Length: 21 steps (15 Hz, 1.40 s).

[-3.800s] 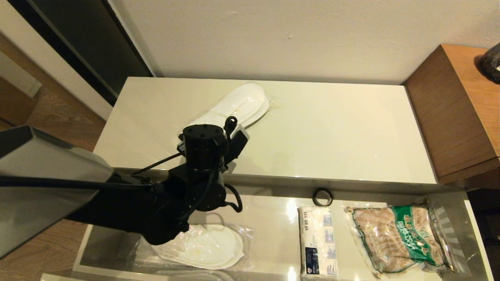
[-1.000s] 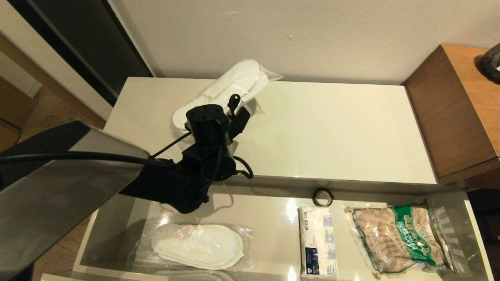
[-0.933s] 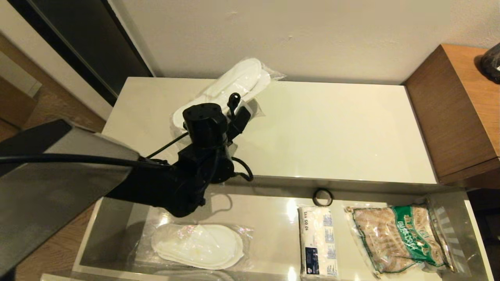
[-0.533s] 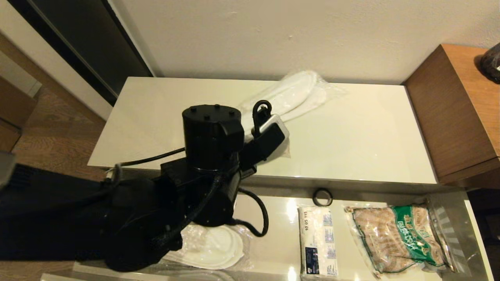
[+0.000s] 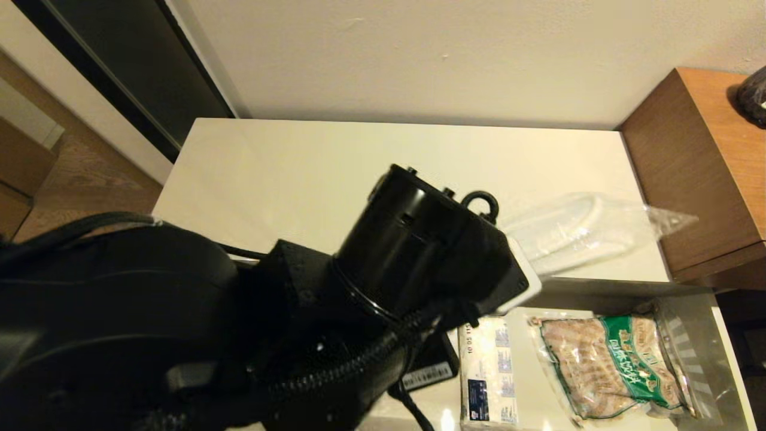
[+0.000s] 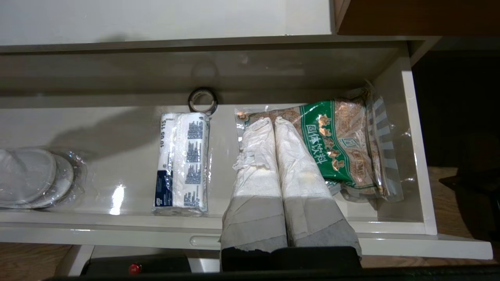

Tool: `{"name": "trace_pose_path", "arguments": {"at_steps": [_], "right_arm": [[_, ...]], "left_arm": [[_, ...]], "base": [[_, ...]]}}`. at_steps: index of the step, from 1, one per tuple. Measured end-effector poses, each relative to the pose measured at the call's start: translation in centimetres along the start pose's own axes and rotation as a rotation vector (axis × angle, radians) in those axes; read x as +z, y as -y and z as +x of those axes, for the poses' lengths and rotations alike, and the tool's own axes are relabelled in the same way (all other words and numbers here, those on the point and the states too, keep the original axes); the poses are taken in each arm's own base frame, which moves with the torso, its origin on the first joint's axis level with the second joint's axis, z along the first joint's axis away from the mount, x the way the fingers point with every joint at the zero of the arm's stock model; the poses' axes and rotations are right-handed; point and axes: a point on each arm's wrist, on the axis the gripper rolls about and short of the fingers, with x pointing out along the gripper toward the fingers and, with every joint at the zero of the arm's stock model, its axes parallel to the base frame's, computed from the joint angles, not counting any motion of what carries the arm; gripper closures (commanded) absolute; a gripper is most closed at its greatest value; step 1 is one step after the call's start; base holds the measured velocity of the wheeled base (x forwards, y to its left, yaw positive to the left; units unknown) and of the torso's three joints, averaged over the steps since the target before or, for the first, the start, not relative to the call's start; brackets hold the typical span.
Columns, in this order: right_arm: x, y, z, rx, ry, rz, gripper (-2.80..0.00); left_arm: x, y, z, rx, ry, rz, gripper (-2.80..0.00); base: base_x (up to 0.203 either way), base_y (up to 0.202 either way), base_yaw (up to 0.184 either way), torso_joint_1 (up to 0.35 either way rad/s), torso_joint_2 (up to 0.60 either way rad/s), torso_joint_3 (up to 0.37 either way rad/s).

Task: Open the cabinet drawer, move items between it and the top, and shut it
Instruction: Put the disposable slippers in the drawer

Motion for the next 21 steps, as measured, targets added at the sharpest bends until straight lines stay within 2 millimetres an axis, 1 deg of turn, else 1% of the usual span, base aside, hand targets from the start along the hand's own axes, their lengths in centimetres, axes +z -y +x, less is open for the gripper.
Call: {"name": "trace_pose_path", "arguments": {"at_steps": [2,5,8,15,19,21], "right_arm": [[0.0,0.0,0.0,0.000,0.000,0.001,0.00],[0.0,0.0,0.0,0.000,-0.001,0.001,0.00],[0.0,0.0,0.0,0.000,-0.001,0.000,0.00],[0.0,0.0,0.0,0.000,-0.001,0.000,0.00],[0.0,0.0,0.0,0.000,-0.001,0.000,0.00],[0.0,0.0,0.0,0.000,-0.001,0.001,0.00]], "left_arm": [[-0.2,1.4,0.3,-0.077,-0.040,0.044,0.00],[-0.9,3.6,1.9,-0.130,-0.089,0.091,0.00],[-1.5,5.2,3.6,-0.149,-0.144,0.113,0.00],[-1.7,8.6,8.7,-0.114,-0.184,0.047,0.00],[-3.2,11.1,11.4,-0.144,-0.264,0.084,0.00],[-3.7,12.2,12.8,-0.150,-0.277,0.088,0.00]], "base": [[0.000,0.000,0.000,0.000,0.00,0.000],[0.000,0.000,0.000,0.000,0.00,0.000],[0.000,0.000,0.000,0.000,0.00,0.000],[0.000,0.000,0.000,0.000,0.00,0.000],[0.000,0.000,0.000,0.000,0.00,0.000],[0.000,0.000,0.000,0.000,0.00,0.000]]}}
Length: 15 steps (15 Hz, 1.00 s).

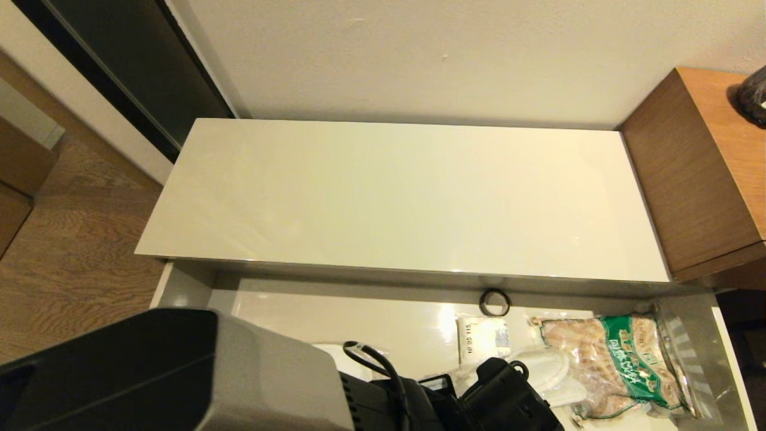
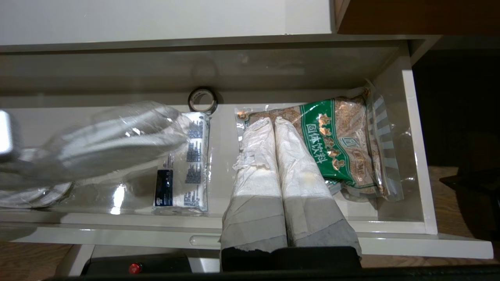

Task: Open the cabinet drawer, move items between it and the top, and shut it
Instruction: Put the disposable slippers in the drawer

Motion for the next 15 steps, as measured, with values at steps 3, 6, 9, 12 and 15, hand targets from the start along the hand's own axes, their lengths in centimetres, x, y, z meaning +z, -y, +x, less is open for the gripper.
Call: {"name": "trace_pose_path", "arguments": {"at_steps": [3,6,9,12,15], "right_arm": [[0.0,0.0,0.0,0.000,0.000,0.000,0.00],[0.0,0.0,0.0,0.000,0.000,0.000,0.00],[0.0,0.0,0.0,0.000,0.000,0.000,0.00],[0.0,0.0,0.0,0.000,0.000,0.000,0.00],[0.0,0.0,0.0,0.000,0.000,0.000,0.00]], "left_arm": [[0.7,0.8,2.4,0.007,0.009,-0.013,0.00],[1.2,1.6,4.2,0.010,0.012,-0.021,0.00],[1.1,2.1,6.1,0.016,0.003,-0.031,0.00],[0.7,2.4,7.7,0.040,-0.010,-0.044,0.00],[0.4,2.3,9.0,0.050,-0.030,-0.054,0.00]], "base": [[0.000,0.000,0.000,0.000,0.00,0.000],[0.000,0.000,0.000,0.000,0.00,0.000],[0.000,0.000,0.000,0.000,0.00,0.000],[0.000,0.000,0.000,0.000,0.00,0.000],[0.000,0.000,0.000,0.000,0.00,0.000]]}}
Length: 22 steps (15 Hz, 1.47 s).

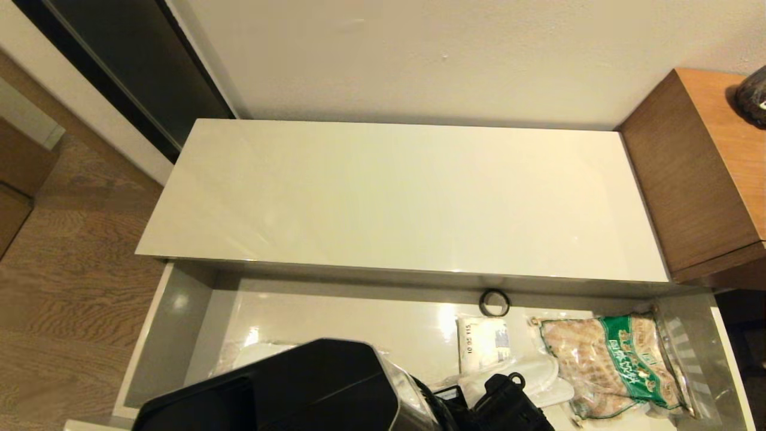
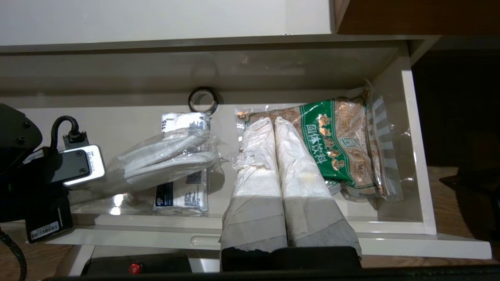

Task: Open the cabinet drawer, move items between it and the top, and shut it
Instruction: Put the disposable slippers in the drawer

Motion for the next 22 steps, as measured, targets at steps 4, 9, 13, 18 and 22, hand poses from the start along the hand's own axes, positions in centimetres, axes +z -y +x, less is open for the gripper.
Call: {"name": "trace_pose_path", "arguments": {"at_steps": [4,9,13,18,22], "right_arm": [[0.0,0.0,0.0,0.000,0.000,0.000,0.00],[0.0,0.0,0.0,0.000,0.001,-0.002,0.00],[0.0,0.0,0.0,-0.001,-0.001,-0.001,0.00],[0.0,0.0,0.0,0.000,0.000,-0.001,0.00],[0.0,0.0,0.0,0.001,0.000,0.000,0.00]], "left_arm": [[-0.1,-0.2,1.1,0.023,-0.014,-0.021,-2.80],[0.5,-1.7,-0.3,0.071,0.016,-0.095,-2.80],[0.1,-4.2,-4.8,0.080,0.065,-0.165,-2.80],[-3.1,-8.6,-9.2,0.150,0.070,-0.400,-2.80],[-6.0,-13.7,-11.2,0.308,0.037,-0.614,-2.80]], "base": [[0.000,0.000,0.000,0.000,0.00,0.000],[0.000,0.000,0.000,0.000,0.00,0.000],[0.000,0.000,0.000,0.000,0.00,0.000],[0.000,0.000,0.000,0.000,0.00,0.000],[0.000,0.000,0.000,0.000,0.00,0.000]]}}
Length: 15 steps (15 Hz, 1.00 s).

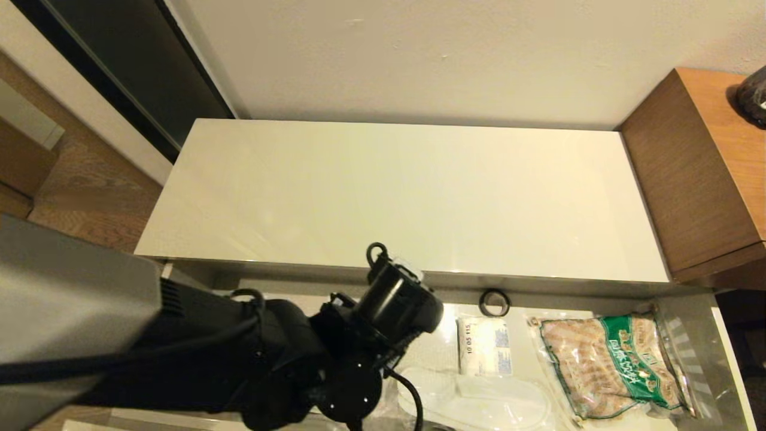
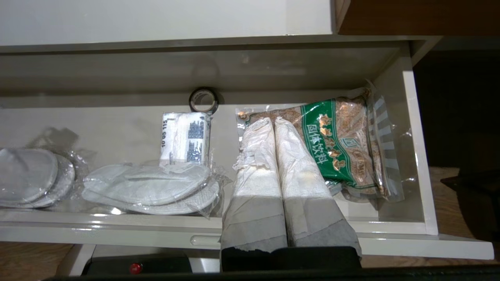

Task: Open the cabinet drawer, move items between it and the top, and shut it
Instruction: Put the disposable slippers in the drawer, then take out the tissue from the drawer

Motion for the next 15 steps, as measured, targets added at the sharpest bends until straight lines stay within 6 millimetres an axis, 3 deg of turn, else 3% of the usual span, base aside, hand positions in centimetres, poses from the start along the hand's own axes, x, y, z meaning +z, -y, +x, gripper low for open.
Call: {"name": "trace_pose_path", "arguments": {"at_steps": [4,8,9,12,15], "right_arm": [[0.0,0.0,0.0,-0.001,0.000,-0.001,0.00],[0.0,0.0,0.0,0.000,0.000,-0.001,0.00],[0.0,0.0,0.0,-0.002,0.000,0.000,0.00],[0.0,0.0,0.0,-0.001,0.000,0.000,0.00],[0.0,0.0,0.0,-0.001,0.000,0.000,0.00]], "left_arm": [[-0.8,-7.3,-2.0,0.144,-0.046,-0.174,-2.80],[-3.6,-15.7,-4.3,0.335,-0.112,-0.353,-2.80],[-4.4,-17.4,-5.1,0.382,-0.120,-0.398,0.00],[-7.0,-20.5,-8.4,0.461,-0.156,-0.525,0.00],[-9.3,-21.2,-12.4,0.481,-0.199,-0.620,0.00]], "base": [[0.000,0.000,0.000,0.000,0.00,0.000],[0.000,0.000,0.000,0.000,0.00,0.000],[0.000,0.000,0.000,0.000,0.00,0.000],[0.000,0.000,0.000,0.000,0.00,0.000],[0.000,0.000,0.000,0.000,0.00,0.000]]}}
